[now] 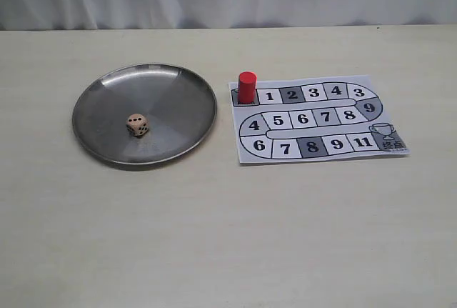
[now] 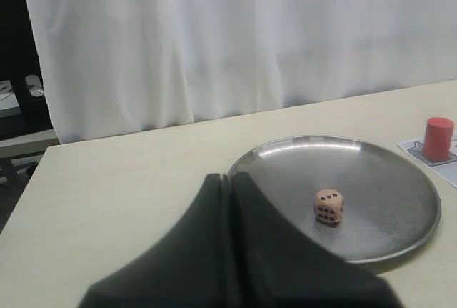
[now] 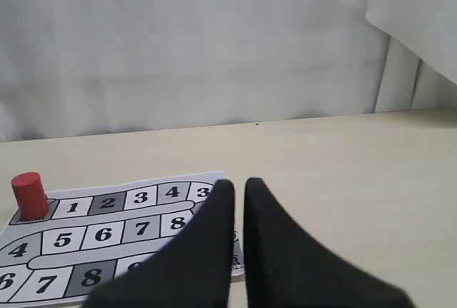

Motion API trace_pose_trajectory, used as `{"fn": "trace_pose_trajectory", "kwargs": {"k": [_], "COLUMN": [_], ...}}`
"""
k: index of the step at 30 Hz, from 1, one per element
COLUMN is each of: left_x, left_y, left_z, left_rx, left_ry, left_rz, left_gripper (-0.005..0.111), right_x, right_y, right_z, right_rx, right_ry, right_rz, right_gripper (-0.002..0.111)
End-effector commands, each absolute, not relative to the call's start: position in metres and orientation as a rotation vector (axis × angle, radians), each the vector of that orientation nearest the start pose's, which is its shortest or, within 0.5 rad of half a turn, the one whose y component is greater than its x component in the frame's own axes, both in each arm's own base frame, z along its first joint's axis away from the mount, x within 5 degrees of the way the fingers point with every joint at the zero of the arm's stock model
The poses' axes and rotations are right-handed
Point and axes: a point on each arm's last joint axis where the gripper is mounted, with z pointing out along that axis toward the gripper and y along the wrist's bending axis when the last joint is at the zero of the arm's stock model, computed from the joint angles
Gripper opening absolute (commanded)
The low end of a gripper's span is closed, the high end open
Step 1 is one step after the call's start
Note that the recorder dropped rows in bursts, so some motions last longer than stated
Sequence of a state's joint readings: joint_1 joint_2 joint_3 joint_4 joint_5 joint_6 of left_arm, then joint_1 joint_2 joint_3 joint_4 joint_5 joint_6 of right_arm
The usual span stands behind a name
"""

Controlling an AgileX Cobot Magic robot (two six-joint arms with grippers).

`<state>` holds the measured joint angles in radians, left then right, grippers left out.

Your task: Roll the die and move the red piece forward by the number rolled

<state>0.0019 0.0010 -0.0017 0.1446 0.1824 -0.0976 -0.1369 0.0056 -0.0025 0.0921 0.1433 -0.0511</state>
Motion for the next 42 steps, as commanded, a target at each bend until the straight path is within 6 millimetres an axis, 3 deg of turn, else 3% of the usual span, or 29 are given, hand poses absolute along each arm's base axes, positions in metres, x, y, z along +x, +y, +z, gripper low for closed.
{"fn": "trace_pose_trajectory", "kwargs": {"k": [1,33,36,39,40,42], "left_x": [0.056,0.056,0.056,0.056,0.056,0.056], "left_y": [0.002,0.002,0.002,0.002,0.002,0.002], "left_z": [0.198,0.198,0.198,0.198,0.198,0.198], "left_rx": [0.018,0.018,0.018,0.018,0.018,0.018], "left_ry": [1.656,1.656,1.656,1.656,1.656,1.656], "left_rz": [0.054,0.054,0.054,0.054,0.054,0.054], "left_gripper": [0.000,0.000,0.000,0.000,0.000,0.000], "right_x": [0.056,0.056,0.056,0.047,0.045,0.044], "right_y": [-0.007,-0.007,-0.008,-0.022,-0.023,-0.011], "right_z": [0.200,0.200,0.213,0.237,0.241,0.255], "right_rx": [0.131,0.136,0.291,0.569,0.551,0.285], "right_ry": [1.625,1.619,1.461,1.082,1.033,1.066], "right_rz": [-0.074,-0.069,0.090,0.294,0.275,0.143], "right_gripper": [0.004,0.004,0.004,0.004,0.004,0.004]}}
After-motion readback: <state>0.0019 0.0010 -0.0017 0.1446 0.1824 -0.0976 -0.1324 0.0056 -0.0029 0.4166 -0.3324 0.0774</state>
